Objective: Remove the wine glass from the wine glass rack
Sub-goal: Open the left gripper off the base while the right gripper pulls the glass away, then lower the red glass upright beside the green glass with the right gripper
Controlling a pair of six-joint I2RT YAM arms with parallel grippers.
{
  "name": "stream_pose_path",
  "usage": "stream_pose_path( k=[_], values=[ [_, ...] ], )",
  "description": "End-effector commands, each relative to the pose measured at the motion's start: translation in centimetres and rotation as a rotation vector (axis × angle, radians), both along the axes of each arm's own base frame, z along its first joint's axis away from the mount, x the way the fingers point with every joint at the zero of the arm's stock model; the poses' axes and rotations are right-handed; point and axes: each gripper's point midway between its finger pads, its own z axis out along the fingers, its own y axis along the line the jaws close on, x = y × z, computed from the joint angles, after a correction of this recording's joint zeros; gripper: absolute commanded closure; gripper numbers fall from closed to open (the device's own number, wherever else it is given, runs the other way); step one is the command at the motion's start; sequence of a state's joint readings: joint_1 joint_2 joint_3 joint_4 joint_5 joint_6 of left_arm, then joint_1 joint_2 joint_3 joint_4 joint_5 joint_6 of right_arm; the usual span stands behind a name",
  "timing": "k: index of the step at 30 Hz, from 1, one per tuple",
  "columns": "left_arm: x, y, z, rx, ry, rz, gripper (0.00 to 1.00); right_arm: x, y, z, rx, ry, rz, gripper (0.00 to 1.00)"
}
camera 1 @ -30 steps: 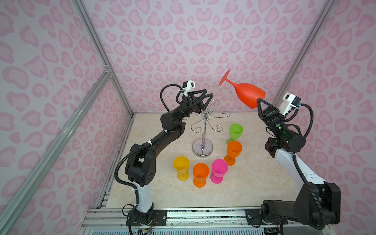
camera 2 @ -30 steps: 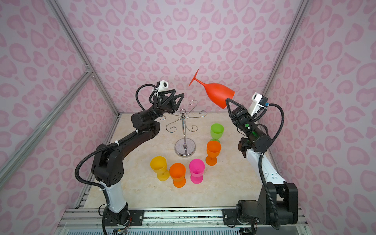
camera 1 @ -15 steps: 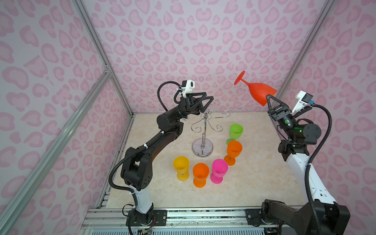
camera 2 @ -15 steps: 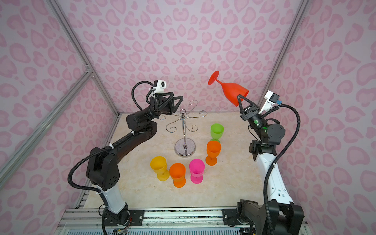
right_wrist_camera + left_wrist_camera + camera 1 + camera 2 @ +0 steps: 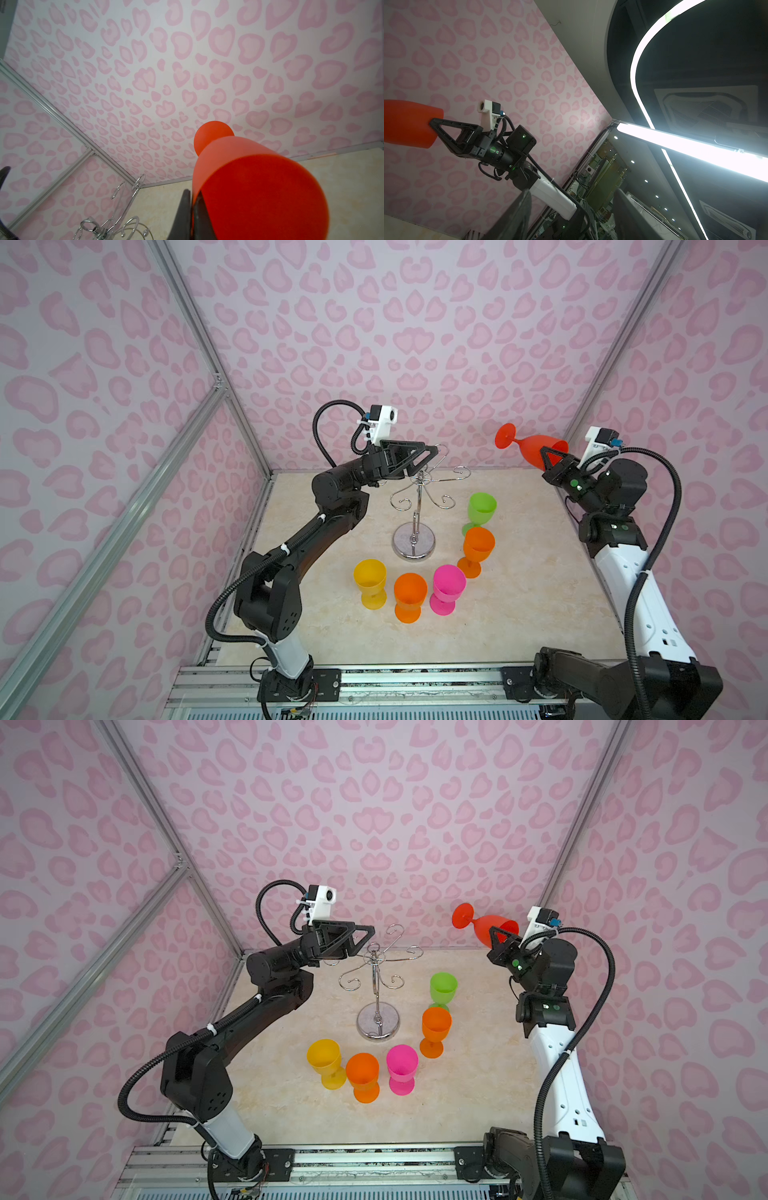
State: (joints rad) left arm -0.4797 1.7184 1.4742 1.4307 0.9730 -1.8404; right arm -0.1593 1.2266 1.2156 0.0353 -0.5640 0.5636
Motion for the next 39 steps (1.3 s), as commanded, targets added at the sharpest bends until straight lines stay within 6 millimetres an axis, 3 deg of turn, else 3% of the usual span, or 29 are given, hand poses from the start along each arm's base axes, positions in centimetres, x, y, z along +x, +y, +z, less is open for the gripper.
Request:
stream_pose_path(
  k=[1,10,28,33,35,39],
  values=[
    [-0.8,0.3,0.0,0.021,-0.081,0.045,0.35,0.8,-0.6,-3.6,-0.06,0.135,-0.024,1.0],
    [-0.5,0.4,-0.8,0.079,-0.102,0.126,0.3,2.8,-0.7,-9.3,-0.174,0.328,-0.017,1.0],
    [0.1,0.5,-1.5,0.112,-0.082,0.163,0.28,5.0,1.1,-18.1,-0.376,0.618,0.036,1.0],
    [0.3,0.4,-1.8,0.117,-0.076,0.165,0.28,5.4,1.0,-20.2,-0.422,0.679,0.031,1.0],
    [0.4,0.4,-1.8,0.119,-0.073,0.165,0.28,6.0,0.9,-19.6,-0.438,0.671,0.022,1.0],
    [0.4,0.4,-1.9,0.123,-0.074,0.167,0.28,6.5,1.2,-20.4,-0.451,0.689,0.033,1.0]
  ],
)
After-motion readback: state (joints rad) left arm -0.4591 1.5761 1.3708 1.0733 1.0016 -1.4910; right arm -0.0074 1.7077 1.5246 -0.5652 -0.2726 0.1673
